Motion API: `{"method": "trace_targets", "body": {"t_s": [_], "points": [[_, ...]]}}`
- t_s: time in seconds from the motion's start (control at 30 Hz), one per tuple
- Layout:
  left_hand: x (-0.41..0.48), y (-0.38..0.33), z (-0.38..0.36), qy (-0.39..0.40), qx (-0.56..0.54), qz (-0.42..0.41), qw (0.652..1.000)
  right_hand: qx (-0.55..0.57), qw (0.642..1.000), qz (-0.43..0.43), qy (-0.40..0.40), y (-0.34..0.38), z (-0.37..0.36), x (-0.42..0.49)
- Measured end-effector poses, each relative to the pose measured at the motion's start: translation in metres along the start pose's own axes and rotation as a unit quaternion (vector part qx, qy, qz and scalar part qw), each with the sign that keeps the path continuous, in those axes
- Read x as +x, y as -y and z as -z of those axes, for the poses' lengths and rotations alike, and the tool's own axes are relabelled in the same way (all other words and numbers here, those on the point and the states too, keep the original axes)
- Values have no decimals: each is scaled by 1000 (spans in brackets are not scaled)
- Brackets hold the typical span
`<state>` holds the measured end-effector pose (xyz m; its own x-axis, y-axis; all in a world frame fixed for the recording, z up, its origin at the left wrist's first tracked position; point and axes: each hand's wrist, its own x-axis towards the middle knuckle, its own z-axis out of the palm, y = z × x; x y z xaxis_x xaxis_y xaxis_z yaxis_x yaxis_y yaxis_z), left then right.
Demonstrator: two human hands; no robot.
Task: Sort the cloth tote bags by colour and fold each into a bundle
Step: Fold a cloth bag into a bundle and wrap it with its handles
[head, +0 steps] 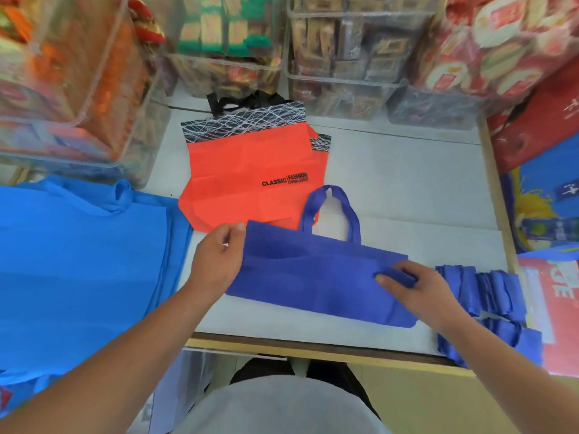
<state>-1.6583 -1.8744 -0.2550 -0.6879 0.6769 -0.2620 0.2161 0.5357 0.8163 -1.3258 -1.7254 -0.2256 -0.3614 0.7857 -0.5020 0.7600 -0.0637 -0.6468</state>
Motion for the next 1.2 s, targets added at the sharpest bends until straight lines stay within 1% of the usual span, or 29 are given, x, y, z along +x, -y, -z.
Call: {"method": "trace_targets", "body": {"t_s": [0.03, 0.07, 0.1, 0.17, 0.23, 0.27, 0.33, 0.4, 0.43, 0.47, 0.5, 0.53, 0.57, 0.6, 0.63, 0.67, 0.73, 0.77, 0.8, 0.83, 0.9, 0.97, 1.1, 1.13, 1.2], "points": [[-4, -4, -2, -25, 11, -35, 999, -15, 1000, -4, -15, 2, 0, 11], [-8, -7, -6, -40, 33, -89, 995, -32, 999, -16, -30, 2, -1, 21], [-13, -7, -12, -38, 63, -150, 986, -54, 997, -26, -43, -1, -4, 30], [-23, 1, -25, 18, 137, -248, 959, -95, 993, -40, -54, -12, -13, 46], [-31, 16, -38, 105, 210, -289, 928, -146, 987, -35, -59, -26, -23, 59], [-34, 22, -44, 152, 250, -291, 911, -159, 985, -36, -60, -33, -27, 64], [-37, 34, -49, 236, 335, -264, 873, -148, 986, -47, -58, -40, -32, 70], [-35, 44, -50, 286, 389, -230, 845, -141, 987, -56, -60, -41, -33, 73], [-33, 49, -49, 297, 402, -216, 839, -157, 984, -60, -59, -42, -32, 74], [-30, 53, -48, 302, 408, -204, 837, -206, 975, -58, -61, -43, -32, 75], [-27, 55, -49, 302, 418, -198, 834, -288, 954, -42, -72, -43, -32, 73], [-24, 57, -51, 301, 436, -199, 824, -365, 927, 0, -90, -43, -33, 69], [-20, 58, -54, 300, 457, -204, 812, -399, 909, 62, -103, -39, -38, 62], [-18, 59, -57, 296, 469, -212, 804, -395, 903, 129, -107, -38, -47, 54], [-17, 60, -60, 291, 473, -219, 802, -383, 902, 178, -92, -34, -60, 43], [-17, 60, -62, 285, 475, -226, 801, -369, 907, 196, -55, -32, -76, 30], [-17, 61, -65, 280, 489, -237, 791, -337, 931, 131, 56, -27, -102, 8], [-16, 62, -66, 283, 493, -235, 788, -327, 937, 79, 99, -27, -111, 5], [-15, 62, -66, 287, 494, -231, 787, -328, 936, 47, 119, -31, -117, 4], [-13, 62, -65, 288, 491, -234, 788, -334, 934, 38, 123, -32, -119, 4], [-10, 63, -61, 280, 481, -266, 787, -332, 935, 44, 118, -34, -120, 5], [-8, 63, -56, 278, 473, -290, 784, -300, 944, 35, 130, -33, -115, 6], [-8, 71, -47, 316, 493, -296, 755, -224, 962, 4, 153, -27, -100, 9], [-8, 72, -45, 319, 485, -294, 759, -213, 964, -3, 160, -26, -97, 10], [-10, 74, -41, 313, 437, -290, 792, -208, 962, -14, 177, -25, -95, 12]]}}
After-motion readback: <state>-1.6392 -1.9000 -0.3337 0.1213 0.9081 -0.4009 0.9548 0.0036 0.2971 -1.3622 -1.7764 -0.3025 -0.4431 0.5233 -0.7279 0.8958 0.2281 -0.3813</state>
